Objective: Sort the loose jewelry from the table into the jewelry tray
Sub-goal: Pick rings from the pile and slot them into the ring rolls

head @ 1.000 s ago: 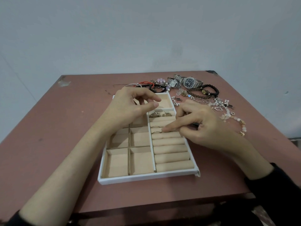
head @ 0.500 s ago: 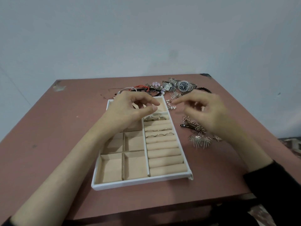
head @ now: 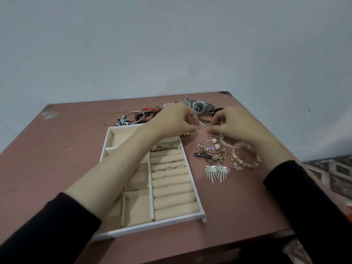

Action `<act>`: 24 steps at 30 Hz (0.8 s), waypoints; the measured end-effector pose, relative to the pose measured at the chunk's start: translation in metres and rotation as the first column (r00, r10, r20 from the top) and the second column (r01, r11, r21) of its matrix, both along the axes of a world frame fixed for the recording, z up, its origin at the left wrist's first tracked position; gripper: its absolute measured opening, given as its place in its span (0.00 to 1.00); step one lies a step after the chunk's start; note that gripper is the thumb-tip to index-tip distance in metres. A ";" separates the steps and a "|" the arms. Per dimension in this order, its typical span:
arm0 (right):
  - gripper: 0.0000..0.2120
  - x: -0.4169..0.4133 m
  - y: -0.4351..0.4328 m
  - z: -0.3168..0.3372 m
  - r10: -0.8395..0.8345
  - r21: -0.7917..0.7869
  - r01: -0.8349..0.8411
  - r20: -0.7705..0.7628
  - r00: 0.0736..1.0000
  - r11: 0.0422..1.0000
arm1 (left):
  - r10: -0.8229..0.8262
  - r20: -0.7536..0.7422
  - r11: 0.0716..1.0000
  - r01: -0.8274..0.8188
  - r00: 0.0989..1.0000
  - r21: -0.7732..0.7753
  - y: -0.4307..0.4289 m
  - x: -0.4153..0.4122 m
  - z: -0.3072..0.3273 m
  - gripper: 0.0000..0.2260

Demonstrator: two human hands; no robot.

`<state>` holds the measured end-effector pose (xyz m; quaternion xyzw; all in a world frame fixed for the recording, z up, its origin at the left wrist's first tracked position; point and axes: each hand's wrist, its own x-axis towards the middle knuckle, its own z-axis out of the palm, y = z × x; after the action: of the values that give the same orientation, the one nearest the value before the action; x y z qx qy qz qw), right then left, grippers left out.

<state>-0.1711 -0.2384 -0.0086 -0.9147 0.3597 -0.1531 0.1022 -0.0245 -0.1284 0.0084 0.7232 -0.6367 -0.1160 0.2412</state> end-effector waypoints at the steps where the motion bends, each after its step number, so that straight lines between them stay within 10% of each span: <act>1: 0.08 0.001 -0.001 -0.002 -0.001 -0.022 0.001 -0.004 1.000 1.000 | 0.001 0.014 1.000 -0.001 1.000 0.005 -0.004 0.000 -0.001 0.05; 24: 0.07 -0.002 0.002 0.000 -0.108 0.270 0.007 0.362 0.926 0.963 | 0.025 0.037 0.997 -0.028 0.999 0.065 -0.035 -0.009 -0.009 0.09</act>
<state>-0.1727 -0.2365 -0.0083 -0.8360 0.3777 -0.2780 0.2850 -0.0335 -0.1632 -0.0006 0.7411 -0.6270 -0.1207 0.2075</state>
